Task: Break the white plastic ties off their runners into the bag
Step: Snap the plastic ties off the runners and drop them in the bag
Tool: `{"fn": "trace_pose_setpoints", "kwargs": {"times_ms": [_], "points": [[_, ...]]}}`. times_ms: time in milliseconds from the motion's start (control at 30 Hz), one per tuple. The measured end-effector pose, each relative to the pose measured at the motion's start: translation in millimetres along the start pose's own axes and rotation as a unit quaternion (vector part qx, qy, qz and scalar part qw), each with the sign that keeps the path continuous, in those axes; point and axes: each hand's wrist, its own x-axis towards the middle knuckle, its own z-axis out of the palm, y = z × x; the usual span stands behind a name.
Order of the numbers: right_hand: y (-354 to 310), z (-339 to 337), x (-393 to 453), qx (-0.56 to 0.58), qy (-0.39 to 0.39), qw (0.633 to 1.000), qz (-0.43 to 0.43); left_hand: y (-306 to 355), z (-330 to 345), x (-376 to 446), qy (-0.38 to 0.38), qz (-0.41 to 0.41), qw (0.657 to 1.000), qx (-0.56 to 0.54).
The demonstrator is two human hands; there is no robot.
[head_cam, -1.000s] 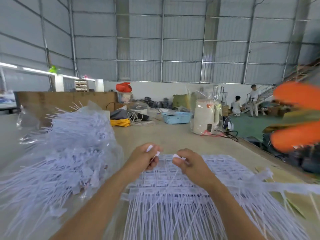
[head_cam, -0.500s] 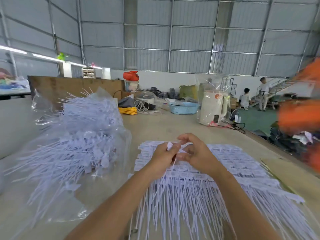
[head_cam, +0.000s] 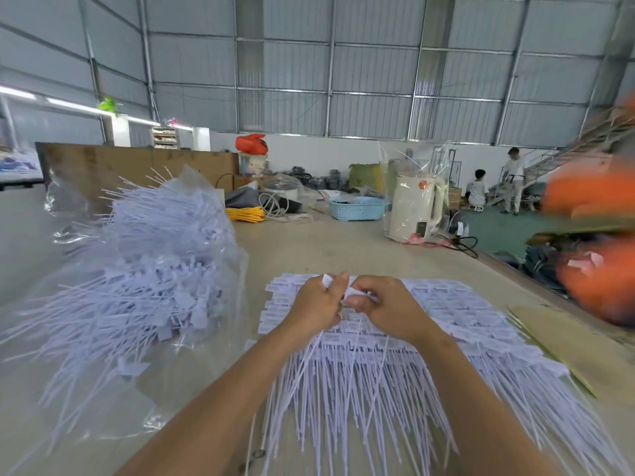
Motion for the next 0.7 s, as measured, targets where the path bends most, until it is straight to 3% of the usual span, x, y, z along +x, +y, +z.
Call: {"fn": "trace_pose_setpoints", "kwargs": {"times_ms": [100,233,300,367,500,533,567,600,633,700], "points": [[1.3,-1.5,0.0,-0.014,-0.003,1.0,-0.006,5.1,-4.1,-1.9,-0.009,-0.035,0.999,0.008],[1.7,2.4,-0.9,-0.048,-0.001,0.999,-0.017,21.1,-8.6,-6.6,-0.036,-0.103,0.988,0.106],[11.2,-3.1,-2.1,-0.091,0.032,0.995,0.003,40.7,-18.0,-14.0,-0.144,-0.171,0.975,0.005],[27.2,-15.6,-7.1,-0.086,0.068,0.992,0.064,66.8,-35.8,-23.0,-0.261,-0.183,0.929,-0.187],[35.4,-23.0,-12.4,-0.041,0.104,0.988,0.111,115.0,-94.9,-38.2,-0.369,0.041,0.825,-0.427],[32.5,-21.1,-10.7,-0.037,0.1,0.989,0.106,122.0,-112.3,-38.9,-0.348,0.076,0.835,-0.418],[29.7,-18.8,-9.0,-0.033,0.096,0.99,0.1,124.2,-129.5,-37.7,-0.277,0.11,0.888,-0.351],[27.5,-17.4,-7.6,-0.031,0.094,0.99,0.096,121.4,-145.6,-35.1,-0.166,0.136,0.95,-0.225],[26.4,-16.9,-6.6,-0.028,0.095,0.991,0.092,114.0,-161.0,-31.3,-0.057,0.149,0.985,-0.067],[26.0,-17.7,-6.6,-0.02,0.099,0.991,0.089,91.9,-186.5,-22.6,0.048,0.101,0.969,0.219]]}}
